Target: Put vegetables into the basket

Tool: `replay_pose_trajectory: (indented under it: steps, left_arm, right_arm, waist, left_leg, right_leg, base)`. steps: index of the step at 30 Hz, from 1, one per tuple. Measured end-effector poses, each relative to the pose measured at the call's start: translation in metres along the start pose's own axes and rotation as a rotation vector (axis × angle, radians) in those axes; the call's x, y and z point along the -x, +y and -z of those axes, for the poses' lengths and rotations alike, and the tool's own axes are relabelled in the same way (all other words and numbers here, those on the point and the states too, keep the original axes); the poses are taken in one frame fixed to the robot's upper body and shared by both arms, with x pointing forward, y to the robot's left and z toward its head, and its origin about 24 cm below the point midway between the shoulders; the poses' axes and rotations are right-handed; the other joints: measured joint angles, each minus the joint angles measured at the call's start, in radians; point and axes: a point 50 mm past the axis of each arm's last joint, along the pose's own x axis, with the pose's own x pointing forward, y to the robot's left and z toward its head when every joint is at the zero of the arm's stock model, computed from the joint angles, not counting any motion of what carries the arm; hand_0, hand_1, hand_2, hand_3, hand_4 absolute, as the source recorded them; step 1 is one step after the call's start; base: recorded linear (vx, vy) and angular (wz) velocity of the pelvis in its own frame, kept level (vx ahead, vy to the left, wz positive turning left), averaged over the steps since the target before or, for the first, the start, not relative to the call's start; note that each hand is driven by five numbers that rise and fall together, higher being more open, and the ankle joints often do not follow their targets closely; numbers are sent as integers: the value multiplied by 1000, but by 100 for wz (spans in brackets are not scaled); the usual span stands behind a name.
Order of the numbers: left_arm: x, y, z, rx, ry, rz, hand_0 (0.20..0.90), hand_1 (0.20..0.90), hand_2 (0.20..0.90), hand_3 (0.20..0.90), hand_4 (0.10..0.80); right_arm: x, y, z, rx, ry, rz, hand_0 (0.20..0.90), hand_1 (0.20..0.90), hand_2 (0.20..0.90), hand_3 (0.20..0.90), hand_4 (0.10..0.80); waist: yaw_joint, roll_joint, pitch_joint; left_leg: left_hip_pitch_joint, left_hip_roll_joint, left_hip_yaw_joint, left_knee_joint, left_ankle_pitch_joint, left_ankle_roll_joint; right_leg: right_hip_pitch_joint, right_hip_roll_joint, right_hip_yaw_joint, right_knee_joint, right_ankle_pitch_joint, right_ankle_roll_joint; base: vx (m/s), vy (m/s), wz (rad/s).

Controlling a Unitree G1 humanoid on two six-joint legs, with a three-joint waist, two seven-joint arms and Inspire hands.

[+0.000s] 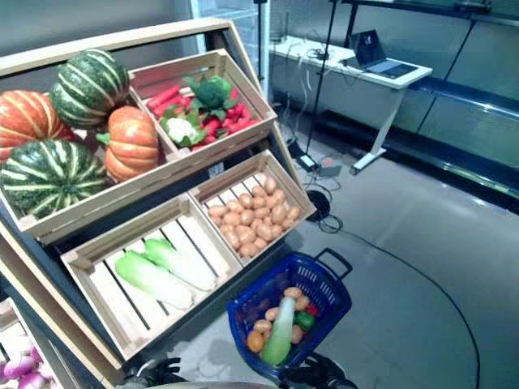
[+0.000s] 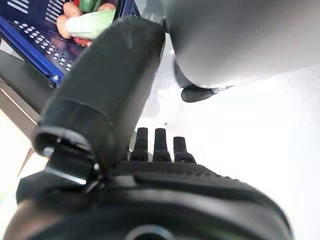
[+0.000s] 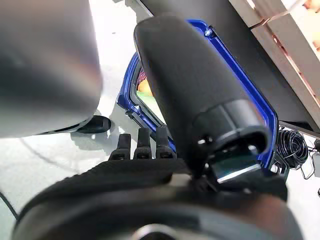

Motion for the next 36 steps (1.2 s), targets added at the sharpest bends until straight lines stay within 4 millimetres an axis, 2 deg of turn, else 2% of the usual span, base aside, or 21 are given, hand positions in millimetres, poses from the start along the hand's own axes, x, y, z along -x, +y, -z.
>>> replay_pose_trajectory:
  steps: [13,18,22,23,25,26,28,30,32,36]
  left_arm:
    - [0,0,0,-46,-1,-6,900,900,900,900,800]
    - [0,-1,-7,-69,-34,-26,900,900,900,900,800]
    - [3,2,-42,-108,-210,-48,900,900,900,900,800]
    - [9,3,-63,-170,-310,-46,900,900,900,900,800]
    - [19,6,-91,-239,-441,-46,900,900,900,900,800]
    - [39,10,-129,-307,-632,-54,900,900,900,900,800]
    - [53,14,-157,-331,-733,-69,900,900,900,900,800]
    - [81,24,-191,-372,-911,-91,900,900,900,900,800]
    - [94,32,-209,-373,-976,-121,900,900,900,900,800]
    - [115,57,-226,-311,-1068,-211,900,900,900,900,800]
  right_arm:
    - [0,0,0,1,1,0,900,900,900,900,800]
    - [0,0,0,1,8,-1,900,900,900,900,800]
    - [0,1,-1,3,12,-3,900,900,900,900,800]
    - [0,0,-2,3,14,-5,900,900,900,900,800]
    - [-1,1,-3,6,10,-7,900,900,900,900,800]
    - [0,0,-5,8,6,-7,900,900,900,900,800]
    - [-1,-2,-8,14,1,-5,900,900,900,900,800]
    - [0,-4,-12,14,-11,-3,900,900,900,900,800]
    - [0,-9,-14,20,-13,8,900,900,900,900,800]
    - [1,-16,-14,26,-15,26,900,900,900,900,800]
  waist:
    - [-1,0,0]
    - [-1,0,0]
    - [1,3,7]
    - [1,5,10]
    - [1,8,15]
    - [2,15,21]
    - [1,27,26]
    - [2,42,40]
    - [1,56,52]
    - [2,72,76]
  left_leg:
    - [1,0,1,1,0,0]
    - [0,0,2,1,0,0]
    - [0,0,1,4,0,0]
    - [-2,0,1,5,1,0]
    - [-8,1,3,3,2,-2]
    - [-17,1,5,0,6,-7]
    - [-15,1,7,6,6,-6]
    - [-35,1,8,6,8,-8]
    - [-35,2,7,6,8,-8]
    - [-37,3,2,6,8,-8]
  right_leg:
    - [0,0,0,0,0,0]
    - [-1,0,2,0,0,0]
    - [-2,0,2,0,0,0]
    - [-6,0,1,0,0,0]
    - [-13,0,2,0,1,1]
    - [-17,0,2,0,6,8]
    - [-21,0,2,0,6,9]
    - [-36,-1,-2,0,9,10]
    - [-37,0,-3,0,8,9]
    - [-36,2,-8,-1,7,7]
  base:
    - [0,0,0]
    - [0,0,0]
    - [19,-37,1]
    - [-22,-34,1]
    - [-16,-14,1]
    - [-68,-14,-2]
    - [-104,-7,-3]
    - [-63,-5,-2]
    - [0,0,0]
    - [21,-41,4]
